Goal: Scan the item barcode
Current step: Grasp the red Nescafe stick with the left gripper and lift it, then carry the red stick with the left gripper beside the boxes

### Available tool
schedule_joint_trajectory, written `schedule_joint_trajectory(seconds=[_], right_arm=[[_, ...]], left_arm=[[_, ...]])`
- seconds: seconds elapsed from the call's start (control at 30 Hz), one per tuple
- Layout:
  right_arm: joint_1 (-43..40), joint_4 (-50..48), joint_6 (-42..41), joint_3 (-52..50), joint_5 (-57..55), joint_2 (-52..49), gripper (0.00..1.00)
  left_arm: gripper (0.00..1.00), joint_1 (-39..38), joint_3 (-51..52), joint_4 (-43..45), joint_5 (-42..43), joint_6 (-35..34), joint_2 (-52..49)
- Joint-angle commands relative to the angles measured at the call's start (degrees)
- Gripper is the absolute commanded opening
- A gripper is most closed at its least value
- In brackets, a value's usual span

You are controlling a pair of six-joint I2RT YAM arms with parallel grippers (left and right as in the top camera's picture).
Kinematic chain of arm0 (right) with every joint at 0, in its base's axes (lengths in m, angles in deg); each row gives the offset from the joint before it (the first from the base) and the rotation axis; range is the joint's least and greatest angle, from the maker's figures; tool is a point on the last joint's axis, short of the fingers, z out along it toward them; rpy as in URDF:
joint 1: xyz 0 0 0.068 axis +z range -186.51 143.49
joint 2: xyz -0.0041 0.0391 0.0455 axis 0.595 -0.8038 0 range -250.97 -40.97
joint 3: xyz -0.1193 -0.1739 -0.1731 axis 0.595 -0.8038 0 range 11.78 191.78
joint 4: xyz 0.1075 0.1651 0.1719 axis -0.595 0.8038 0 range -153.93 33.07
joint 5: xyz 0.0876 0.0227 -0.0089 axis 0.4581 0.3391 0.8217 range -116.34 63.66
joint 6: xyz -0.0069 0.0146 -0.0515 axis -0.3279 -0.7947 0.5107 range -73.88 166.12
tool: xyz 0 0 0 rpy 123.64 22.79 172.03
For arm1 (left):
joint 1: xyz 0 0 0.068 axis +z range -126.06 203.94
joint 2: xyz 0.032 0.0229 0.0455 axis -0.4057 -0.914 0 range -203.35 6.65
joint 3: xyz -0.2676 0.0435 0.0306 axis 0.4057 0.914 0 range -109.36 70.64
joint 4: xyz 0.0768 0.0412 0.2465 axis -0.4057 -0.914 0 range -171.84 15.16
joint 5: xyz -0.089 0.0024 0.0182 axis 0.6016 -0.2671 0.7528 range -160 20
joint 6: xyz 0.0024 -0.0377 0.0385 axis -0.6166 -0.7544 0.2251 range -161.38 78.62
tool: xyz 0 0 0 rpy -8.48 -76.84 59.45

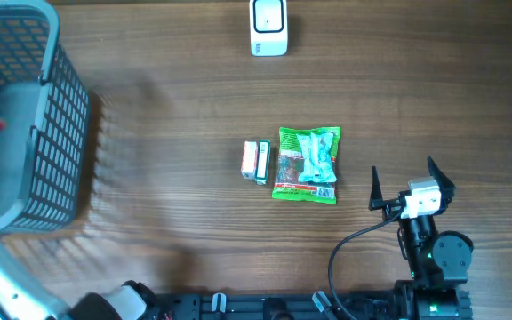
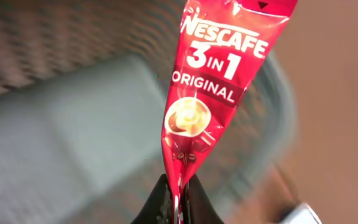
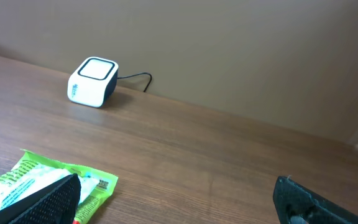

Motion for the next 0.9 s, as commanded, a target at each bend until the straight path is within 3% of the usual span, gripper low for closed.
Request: schedule_joint_trajectory(seconds=[0.0,0.17,0.37,0.67,0.87], right_arm=[[-0.22,-0.31,0.28,-0.04,0.87,0.09,1.00],[-0.22,-0.31,0.26,-0.04,0.87,0.09,1.00],[-0.22,-0.31,0.26,-0.04,0.87,0.09,1.00],[-0.22,-0.31,0.28,-0.04,0.87,0.09,1.00],[-0.22,-0.31,0.28,-0.04,0.87,0.09,1.00]], left_arm=[[0.04,-5.73,-0.09,-4.85,14.62,1.53,0.17],[0.04,-18.08,4.28,-9.31,14.47,10.10,0.13],[0.04,-32.26,17.46,-3.78,10.43,11.06,0.09],[0.04,-47.12,46.16,21.38,9.42,-0.11,-0.70],[0.05,-54.75,49.00,25.22,-1.40,-2.32,-5.99]])
